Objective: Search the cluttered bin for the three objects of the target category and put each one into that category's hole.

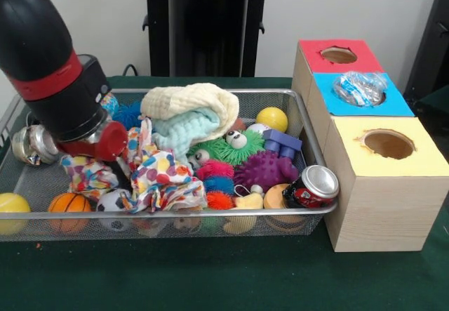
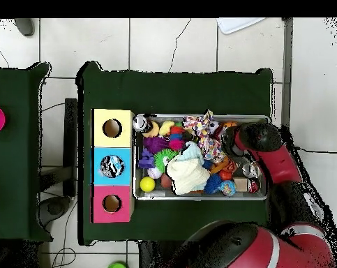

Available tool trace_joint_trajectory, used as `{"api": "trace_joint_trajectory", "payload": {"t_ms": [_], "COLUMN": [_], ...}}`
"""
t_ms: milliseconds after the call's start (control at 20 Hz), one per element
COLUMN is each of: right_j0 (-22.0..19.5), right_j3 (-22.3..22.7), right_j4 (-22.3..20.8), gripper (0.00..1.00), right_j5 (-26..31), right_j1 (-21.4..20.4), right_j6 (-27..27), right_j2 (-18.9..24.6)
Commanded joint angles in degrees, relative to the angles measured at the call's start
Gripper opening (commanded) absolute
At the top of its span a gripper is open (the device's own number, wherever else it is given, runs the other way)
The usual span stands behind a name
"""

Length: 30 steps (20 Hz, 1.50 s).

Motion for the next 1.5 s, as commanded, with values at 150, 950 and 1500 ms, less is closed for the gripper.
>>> {"api": "trace_joint_trajectory", "payload": {"t_ms": [150, 950, 1500], "right_j0": [5.1, 12.0, 10.5], "right_j3": [8.6, -10.7, -18.4], "right_j4": [2.7, -18.4, -30.9], "gripper": [0.0, 1.0, 1.0], "right_j5": [6.2, 0.9, 6.7], "right_j1": [-0.8, 7.8, 6.4], "right_j6": [19.8, 5.8, -2.2], "right_j2": [2.2, -16.6, -17.1]}}
